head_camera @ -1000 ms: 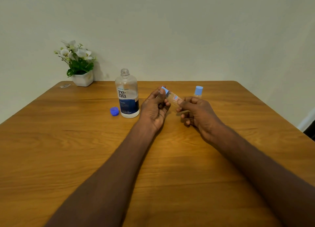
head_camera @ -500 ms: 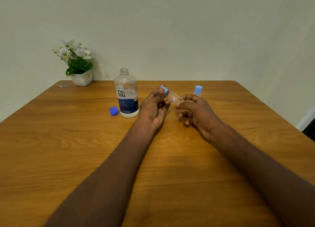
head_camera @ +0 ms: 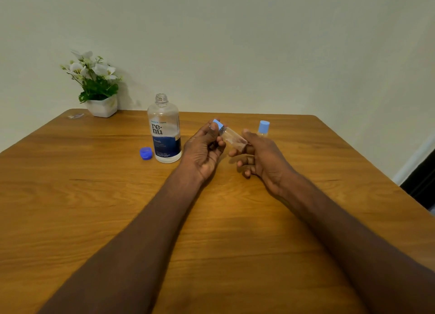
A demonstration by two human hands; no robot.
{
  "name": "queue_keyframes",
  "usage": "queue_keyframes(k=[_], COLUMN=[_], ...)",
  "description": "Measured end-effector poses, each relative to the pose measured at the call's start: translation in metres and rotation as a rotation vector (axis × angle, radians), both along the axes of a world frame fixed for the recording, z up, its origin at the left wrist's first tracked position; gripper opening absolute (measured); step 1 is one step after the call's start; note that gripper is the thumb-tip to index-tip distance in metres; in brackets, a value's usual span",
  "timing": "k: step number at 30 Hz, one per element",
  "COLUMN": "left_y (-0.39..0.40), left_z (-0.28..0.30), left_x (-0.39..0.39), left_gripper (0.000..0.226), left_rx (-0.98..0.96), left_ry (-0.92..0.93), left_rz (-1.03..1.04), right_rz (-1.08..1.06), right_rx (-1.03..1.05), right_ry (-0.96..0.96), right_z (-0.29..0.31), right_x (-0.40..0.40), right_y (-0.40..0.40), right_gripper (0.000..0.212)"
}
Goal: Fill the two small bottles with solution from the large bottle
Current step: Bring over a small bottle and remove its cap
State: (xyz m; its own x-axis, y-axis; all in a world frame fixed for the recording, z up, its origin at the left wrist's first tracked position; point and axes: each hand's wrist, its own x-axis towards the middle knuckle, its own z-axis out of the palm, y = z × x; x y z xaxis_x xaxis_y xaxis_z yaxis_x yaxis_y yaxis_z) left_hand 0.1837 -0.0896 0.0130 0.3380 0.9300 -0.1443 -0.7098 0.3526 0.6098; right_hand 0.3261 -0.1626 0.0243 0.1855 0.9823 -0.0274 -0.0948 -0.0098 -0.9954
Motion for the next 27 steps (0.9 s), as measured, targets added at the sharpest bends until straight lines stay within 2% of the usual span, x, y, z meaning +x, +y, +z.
queue_keyframes(k=[5,11,14,18,24,27], left_y=[-0.0015,-0.0017,-0.0014,-0.0033,-0.0039,-0.0037], left_z=[0.0018,0.0019,0.0010,0.0028,0.0033,0.0027], left_x=[0.0018,0.0012,0.0010,0.0015,0.0007,0.0005], left_gripper=[0.032,0.027,0.032,0.019,0.017,0.018], left_rx=[0.013,-0.005,0.000,-0.003,-0.015,-0.012], left_ry=[0.026,0.002,0.003,-0.006,-0.011,-0.005], left_rz=[0.013,0.025,0.025,0.016,0.016,0.017], right_rz=[-0.048,-0.015,-0.021,-0.019,0.014,0.010], right_rx=[0.028,-0.014,0.010,0.042,0.027,0.018], right_ry=[-0.008,-0.008,-0.021,-0.005,-0.022,-0.049], right_z=[-0.0033,0.0005,-0.0025,-0.0048,-0.0019,-0.0034], right_x=[0.0031,0.0008,0.0025,0.0064,0.0012,0.0005], right_y=[0.0021,0.0011,0.0013,0.0036,0.0037,0.0032], right_gripper=[0.022,0.037,0.032,0.028,0.044,0.037])
